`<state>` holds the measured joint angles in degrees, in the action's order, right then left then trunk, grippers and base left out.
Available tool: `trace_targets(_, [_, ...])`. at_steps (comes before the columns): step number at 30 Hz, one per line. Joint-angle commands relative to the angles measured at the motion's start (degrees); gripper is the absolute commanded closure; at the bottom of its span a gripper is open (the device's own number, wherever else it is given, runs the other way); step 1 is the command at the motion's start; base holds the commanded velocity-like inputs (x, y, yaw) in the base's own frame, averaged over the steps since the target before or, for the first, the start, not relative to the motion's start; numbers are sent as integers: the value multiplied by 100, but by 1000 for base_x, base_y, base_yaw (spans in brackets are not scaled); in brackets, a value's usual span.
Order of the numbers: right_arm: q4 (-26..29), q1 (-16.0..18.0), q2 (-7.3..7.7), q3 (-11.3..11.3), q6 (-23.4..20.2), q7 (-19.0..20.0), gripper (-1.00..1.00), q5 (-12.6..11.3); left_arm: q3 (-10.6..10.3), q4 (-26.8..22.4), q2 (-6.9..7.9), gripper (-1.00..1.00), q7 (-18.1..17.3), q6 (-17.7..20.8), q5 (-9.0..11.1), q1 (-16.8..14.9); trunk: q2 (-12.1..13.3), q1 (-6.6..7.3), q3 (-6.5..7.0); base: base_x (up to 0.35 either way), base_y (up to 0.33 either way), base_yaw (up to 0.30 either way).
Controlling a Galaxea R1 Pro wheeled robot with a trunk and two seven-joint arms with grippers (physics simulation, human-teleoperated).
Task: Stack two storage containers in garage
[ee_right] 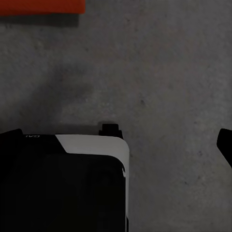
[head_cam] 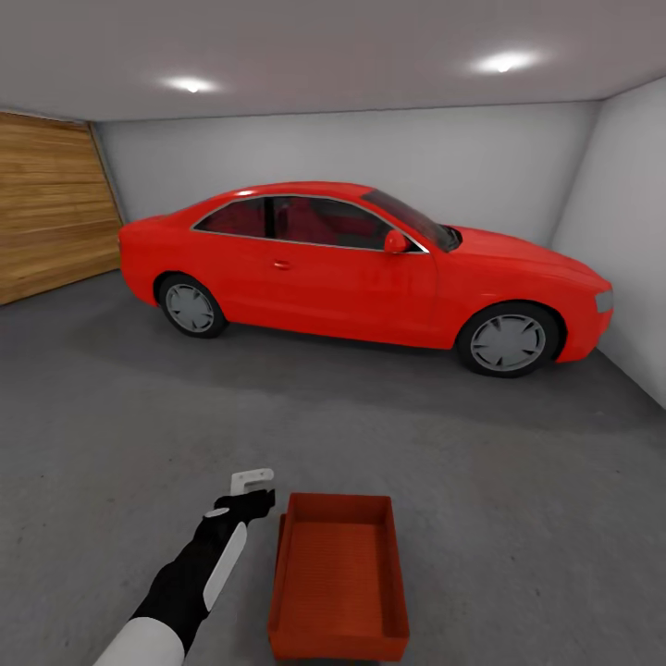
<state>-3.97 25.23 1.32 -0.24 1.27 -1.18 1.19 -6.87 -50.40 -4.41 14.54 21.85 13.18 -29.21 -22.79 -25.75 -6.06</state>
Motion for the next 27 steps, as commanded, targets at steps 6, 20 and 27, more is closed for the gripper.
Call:
trace_targets(6, [-17, 12, 0, -3, 13, -13, -100, 13, -24, 159, 120, -100, 49, -256, 62, -4, -13, -4, -13, 0, 0, 0])
trace_targets(20, [-17, 9, 0, -3, 10, -10, -100, 13, -16, 192, 570, -100, 57, -312, 62, -4, -13, -4, -13, 0, 0, 0])
trace_targets(27, [-17, 9, -47, -5, 13, 34, -100, 13, -16, 192, 592, -100, 66, -313, 62, -3, -13, -4, -13, 0, 0, 0])
